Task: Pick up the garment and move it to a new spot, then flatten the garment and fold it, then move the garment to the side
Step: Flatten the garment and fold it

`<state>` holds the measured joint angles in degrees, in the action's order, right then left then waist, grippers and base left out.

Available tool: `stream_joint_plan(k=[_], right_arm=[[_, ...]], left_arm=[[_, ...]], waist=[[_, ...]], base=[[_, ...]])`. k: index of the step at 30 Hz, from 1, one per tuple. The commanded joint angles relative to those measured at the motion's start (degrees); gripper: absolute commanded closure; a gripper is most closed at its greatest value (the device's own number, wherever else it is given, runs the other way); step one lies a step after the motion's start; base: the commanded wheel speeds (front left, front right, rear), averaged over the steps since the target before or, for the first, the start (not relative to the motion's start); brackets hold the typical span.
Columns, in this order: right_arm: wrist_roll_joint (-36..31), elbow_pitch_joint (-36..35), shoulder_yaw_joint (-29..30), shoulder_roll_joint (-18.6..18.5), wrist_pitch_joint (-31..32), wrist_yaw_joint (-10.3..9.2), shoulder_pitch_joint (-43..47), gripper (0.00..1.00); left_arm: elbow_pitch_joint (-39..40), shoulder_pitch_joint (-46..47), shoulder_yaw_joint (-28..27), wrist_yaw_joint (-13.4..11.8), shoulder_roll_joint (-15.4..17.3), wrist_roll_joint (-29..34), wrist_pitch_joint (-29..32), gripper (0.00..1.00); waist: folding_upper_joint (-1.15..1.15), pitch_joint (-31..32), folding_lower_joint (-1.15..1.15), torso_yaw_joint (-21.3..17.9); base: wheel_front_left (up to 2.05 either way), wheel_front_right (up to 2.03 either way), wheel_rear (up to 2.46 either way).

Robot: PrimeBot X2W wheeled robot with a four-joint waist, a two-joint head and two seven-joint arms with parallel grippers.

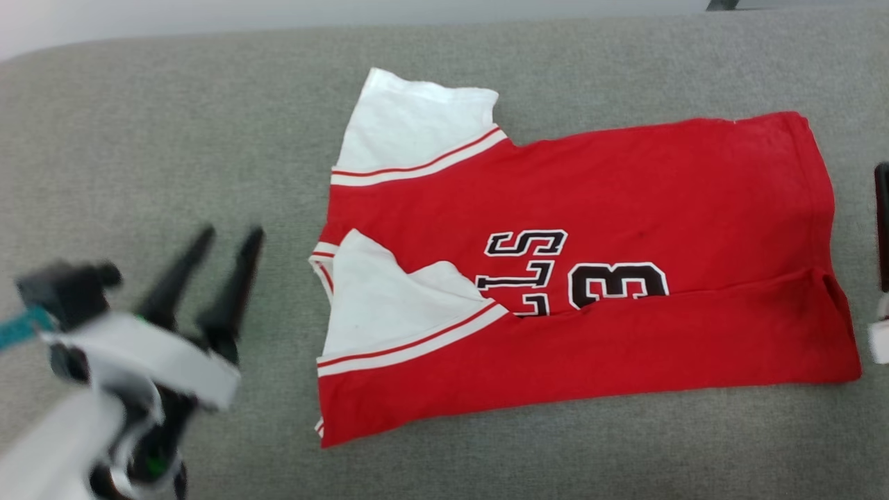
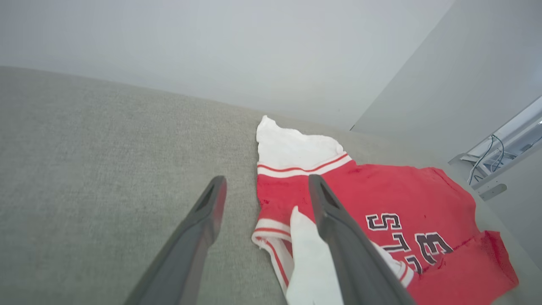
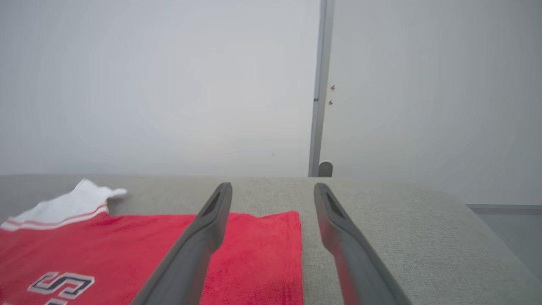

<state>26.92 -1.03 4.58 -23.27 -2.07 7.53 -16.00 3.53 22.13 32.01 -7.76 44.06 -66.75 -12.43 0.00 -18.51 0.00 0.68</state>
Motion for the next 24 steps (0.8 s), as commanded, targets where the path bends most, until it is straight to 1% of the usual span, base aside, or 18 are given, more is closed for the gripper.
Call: stream_joint_plan(k=[1,3,5,8,10,13,17,19,20,21,24], right_arm=[[-1.1,0.8,0.1,1.8,-1.8,-0.08,-0.8,0.0],[-2.7,1.8,0.3,4.3,-4.5,-0.09,-1.7,0.0],[-3.7,2.9,-1.1,6.2,-5.8,-0.09,-2.4,0.0],[-4.4,4.4,-2.9,7.9,-7.1,-0.09,-4.1,0.0],[-5.0,5.4,-3.8,8.4,-8.0,-0.09,-5.0,0.0],[-4.9,6.5,-5.8,8.9,-8.8,-0.09,-6.5,0.0],[-4.5,7.5,-8.3,9.1,-10.1,-0.09,-7.6,0.0],[-4.2,7.8,-9.5,9.3,-10.6,-0.09,-7.8,0.0],[-4.2,7.8,-9.5,9.3,-10.6,-0.09,-7.8,0.0],[-4.0,7.8,-10.0,9.4,-10.8,-0.09,-8.0,0.0],[-3.6,8.1,-11.5,9.5,-11.3,-0.09,-8.1,0.0]], left_arm=[[-1.3,2.9,-1.3,0.8,-0.4,1.1,-0.7,0.0],[-4.1,5.9,-2.6,1.6,-0.9,1.7,-1.2,0.0],[-6.8,10.7,-3.4,2.5,-0.7,2.8,-0.8,0.0],[-11.3,18.8,-3.1,3.7,0.3,5.3,1.9,0.0],[-14.6,24.7,-1.8,4.8,0.2,7.1,4.8,0.0],[-20.5,33.3,0.1,6.5,-0.5,9.1,10.0,0.0],[-28.4,41.9,3.7,8.6,-2.1,11.6,17.5,0.0],[-32.7,44.7,5.9,10.4,-2.7,11.4,23.1,0.0],[-32.7,44.7,5.9,10.4,-2.7,11.4,23.1,0.0],[-34.1,46.2,7.1,11.4,-2.7,12.2,25.3,0.0],[-39.3,49.0,9.5,13.1,-3.7,10.9,33.3,0.0]], waist=[[0.0,-0.8,0.0,-0.7],[0.0,-1.8,0.0,-1.6],[0.0,-2.9,0.0,-2.7],[0.0,-5.1,0.0,-5.4],[0.0,-6.4,0.0,-7.0],[0.0,-8.4,0.0,-9.7],[0.0,-10.1,0.0,-12.6],[0.0,-10.6,0.0,-13.8],[0.0,-10.6,0.0,-13.8],[0.0,-10.9,0.0,-14.3],[0.0,-11.4,0.0,-15.7]], base=[[0.0,0.0,0.0],[0.0,0.0,0.0],[0.0,0.0,0.0],[0.0,0.0,0.0],[0.0,0.0,0.0],[0.0,0.0,0.0],[0.0,0.0,0.0],[0.0,0.0,0.0],[0.0,0.0,0.0],[0.0,0.0,0.0],[0.0,0.0,0.0]])
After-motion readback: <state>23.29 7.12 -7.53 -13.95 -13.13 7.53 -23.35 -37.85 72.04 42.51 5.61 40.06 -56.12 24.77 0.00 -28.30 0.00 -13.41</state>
